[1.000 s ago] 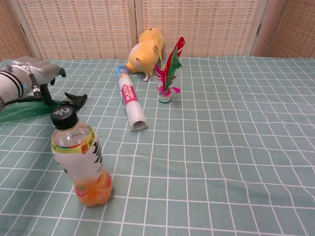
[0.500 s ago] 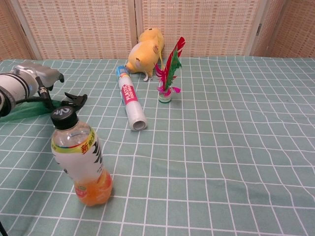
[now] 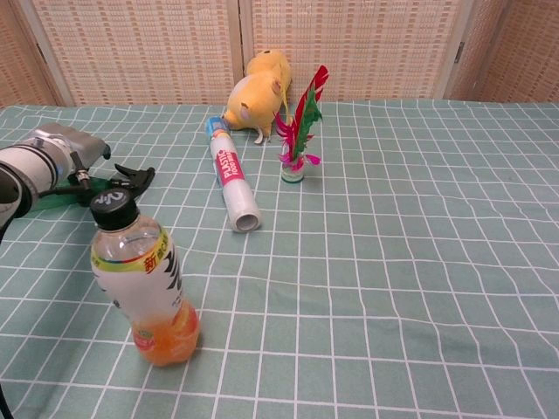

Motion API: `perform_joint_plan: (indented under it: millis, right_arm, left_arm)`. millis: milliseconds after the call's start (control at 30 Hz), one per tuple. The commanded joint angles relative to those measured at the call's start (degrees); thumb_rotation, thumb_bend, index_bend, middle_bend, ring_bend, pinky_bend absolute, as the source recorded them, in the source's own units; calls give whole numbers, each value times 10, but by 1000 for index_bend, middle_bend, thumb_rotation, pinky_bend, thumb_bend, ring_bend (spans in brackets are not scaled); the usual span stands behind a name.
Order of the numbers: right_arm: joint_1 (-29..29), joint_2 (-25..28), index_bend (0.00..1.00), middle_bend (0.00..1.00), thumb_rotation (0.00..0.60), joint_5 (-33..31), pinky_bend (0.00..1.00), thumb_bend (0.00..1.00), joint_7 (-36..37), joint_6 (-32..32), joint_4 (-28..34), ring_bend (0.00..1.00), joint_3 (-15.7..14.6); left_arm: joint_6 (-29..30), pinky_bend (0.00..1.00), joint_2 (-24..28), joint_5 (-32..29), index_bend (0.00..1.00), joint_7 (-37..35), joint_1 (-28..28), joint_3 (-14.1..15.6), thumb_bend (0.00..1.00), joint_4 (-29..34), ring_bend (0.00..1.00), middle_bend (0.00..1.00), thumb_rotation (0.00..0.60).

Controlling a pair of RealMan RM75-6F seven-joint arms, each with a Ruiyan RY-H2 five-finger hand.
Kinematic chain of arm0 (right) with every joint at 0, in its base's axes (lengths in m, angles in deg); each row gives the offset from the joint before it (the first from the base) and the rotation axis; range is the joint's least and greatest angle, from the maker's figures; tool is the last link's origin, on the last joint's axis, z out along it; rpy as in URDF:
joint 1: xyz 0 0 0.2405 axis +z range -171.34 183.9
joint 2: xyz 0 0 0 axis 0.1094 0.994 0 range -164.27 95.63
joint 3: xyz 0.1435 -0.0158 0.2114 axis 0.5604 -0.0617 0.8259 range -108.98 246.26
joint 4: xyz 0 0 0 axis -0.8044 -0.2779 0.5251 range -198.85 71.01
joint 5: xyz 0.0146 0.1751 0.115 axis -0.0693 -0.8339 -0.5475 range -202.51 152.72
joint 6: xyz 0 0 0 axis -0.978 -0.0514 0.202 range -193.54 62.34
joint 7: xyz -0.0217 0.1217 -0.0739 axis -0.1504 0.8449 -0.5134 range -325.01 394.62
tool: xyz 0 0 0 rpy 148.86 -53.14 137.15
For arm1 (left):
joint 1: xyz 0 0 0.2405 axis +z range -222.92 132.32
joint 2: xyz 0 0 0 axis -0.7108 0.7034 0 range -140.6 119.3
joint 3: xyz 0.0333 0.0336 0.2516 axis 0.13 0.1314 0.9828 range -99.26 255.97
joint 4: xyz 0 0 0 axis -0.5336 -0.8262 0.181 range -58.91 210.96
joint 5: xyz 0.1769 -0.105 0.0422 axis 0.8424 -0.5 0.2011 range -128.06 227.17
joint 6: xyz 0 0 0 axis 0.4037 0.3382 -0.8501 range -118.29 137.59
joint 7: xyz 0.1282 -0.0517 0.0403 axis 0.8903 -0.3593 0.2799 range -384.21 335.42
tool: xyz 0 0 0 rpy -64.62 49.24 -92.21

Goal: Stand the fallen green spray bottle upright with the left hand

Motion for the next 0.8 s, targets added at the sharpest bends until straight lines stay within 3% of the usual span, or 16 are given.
perform_joint_plan:
  millis: [33, 267, 533, 800]
  right_arm:
    - [0, 0, 196, 211, 600, 0, 0, 0, 0, 0, 0, 0, 0]
    - [0, 0, 180, 212, 600, -2, 0, 0, 0, 0, 1, 0, 1]
    - [0, 0, 171, 218, 600, -2, 0, 0, 2, 1, 2, 0, 1]
    - [0, 1, 172, 224, 600, -1, 0, 0, 4, 1, 2, 0, 1]
  left_arm:
    - [-3, 239, -5, 6, 153, 0, -2, 3, 253, -9, 200, 296, 600]
    - [-6, 239, -19, 13, 225, 1, -4, 4, 267, -36, 236, 446, 600]
    - [-10, 230, -29, 15, 254, 6, -1, 4, 270, -59, 242, 489, 600]
    - [-10, 266, -28, 50, 364, -15, 6, 6, 297, -68, 291, 583, 600]
